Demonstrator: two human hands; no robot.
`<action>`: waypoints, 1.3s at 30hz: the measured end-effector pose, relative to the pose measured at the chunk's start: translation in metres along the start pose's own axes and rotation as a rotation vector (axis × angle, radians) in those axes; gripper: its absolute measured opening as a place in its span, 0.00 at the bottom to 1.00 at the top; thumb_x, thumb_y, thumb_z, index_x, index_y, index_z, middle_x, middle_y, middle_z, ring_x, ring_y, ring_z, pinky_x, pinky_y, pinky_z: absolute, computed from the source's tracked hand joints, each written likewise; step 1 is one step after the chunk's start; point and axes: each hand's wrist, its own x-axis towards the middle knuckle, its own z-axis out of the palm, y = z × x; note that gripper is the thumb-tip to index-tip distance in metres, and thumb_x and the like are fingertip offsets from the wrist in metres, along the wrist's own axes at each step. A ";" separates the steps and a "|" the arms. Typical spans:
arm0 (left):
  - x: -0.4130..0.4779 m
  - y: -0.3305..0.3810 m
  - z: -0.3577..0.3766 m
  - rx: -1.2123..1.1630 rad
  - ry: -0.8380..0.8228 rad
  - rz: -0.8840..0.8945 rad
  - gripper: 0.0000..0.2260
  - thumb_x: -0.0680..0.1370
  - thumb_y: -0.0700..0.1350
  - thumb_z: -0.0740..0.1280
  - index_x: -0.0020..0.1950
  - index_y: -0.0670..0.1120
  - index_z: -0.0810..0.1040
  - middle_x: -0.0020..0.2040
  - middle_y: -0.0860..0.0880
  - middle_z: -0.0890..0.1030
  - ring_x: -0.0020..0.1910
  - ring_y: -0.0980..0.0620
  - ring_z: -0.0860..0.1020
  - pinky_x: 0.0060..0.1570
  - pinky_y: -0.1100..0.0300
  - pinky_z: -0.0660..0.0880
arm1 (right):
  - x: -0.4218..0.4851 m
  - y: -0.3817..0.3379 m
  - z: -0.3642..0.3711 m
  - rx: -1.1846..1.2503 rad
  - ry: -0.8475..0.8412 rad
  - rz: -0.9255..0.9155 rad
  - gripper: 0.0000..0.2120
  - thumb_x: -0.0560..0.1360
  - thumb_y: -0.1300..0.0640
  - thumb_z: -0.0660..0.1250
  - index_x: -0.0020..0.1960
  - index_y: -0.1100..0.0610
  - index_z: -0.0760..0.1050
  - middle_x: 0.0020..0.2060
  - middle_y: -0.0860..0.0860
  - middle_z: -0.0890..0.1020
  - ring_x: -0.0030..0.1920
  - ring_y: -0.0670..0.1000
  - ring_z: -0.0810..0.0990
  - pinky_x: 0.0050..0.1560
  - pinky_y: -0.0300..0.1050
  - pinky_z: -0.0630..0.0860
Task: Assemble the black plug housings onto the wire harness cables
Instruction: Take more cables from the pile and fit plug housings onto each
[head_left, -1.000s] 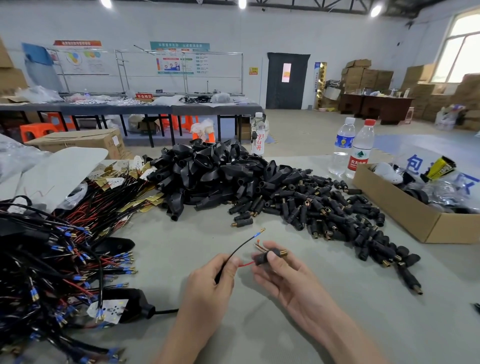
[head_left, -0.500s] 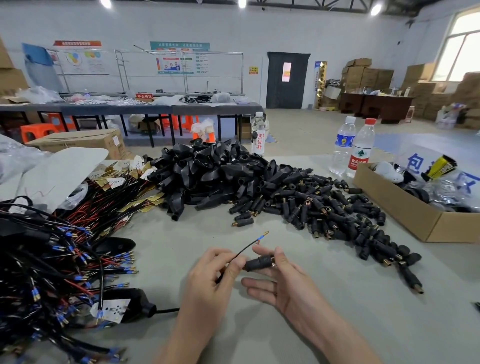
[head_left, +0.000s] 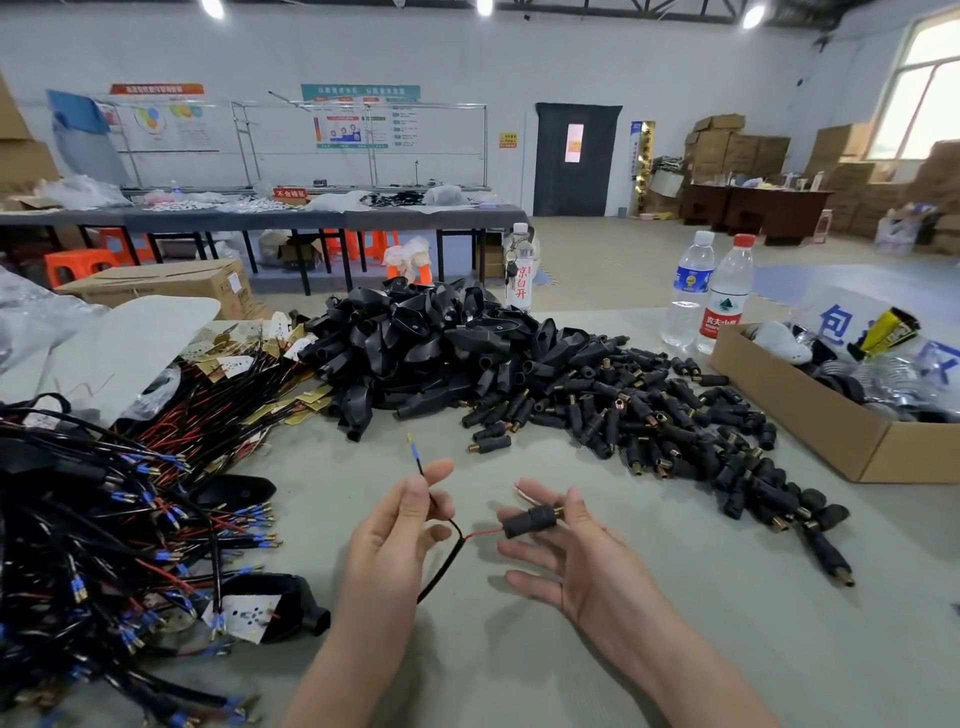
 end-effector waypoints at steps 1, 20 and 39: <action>0.001 0.000 0.000 -0.017 0.007 -0.009 0.17 0.77 0.57 0.63 0.57 0.50 0.84 0.40 0.50 0.78 0.43 0.55 0.77 0.49 0.54 0.73 | 0.000 -0.001 0.000 -0.002 0.002 -0.002 0.24 0.78 0.41 0.55 0.66 0.54 0.76 0.56 0.56 0.85 0.51 0.56 0.85 0.41 0.48 0.82; -0.002 -0.002 0.006 0.311 -0.048 0.007 0.02 0.79 0.39 0.69 0.45 0.44 0.79 0.34 0.55 0.80 0.36 0.59 0.77 0.41 0.65 0.74 | 0.002 0.001 0.001 0.231 -0.032 -0.013 0.28 0.76 0.42 0.58 0.67 0.61 0.73 0.58 0.66 0.81 0.57 0.64 0.83 0.46 0.46 0.83; -0.004 -0.013 0.007 0.291 -0.211 -0.159 0.06 0.74 0.41 0.70 0.43 0.39 0.76 0.36 0.45 0.83 0.39 0.50 0.80 0.47 0.55 0.77 | 0.004 -0.003 -0.003 0.317 0.018 -0.022 0.26 0.80 0.44 0.55 0.64 0.64 0.74 0.57 0.67 0.82 0.56 0.62 0.83 0.44 0.44 0.83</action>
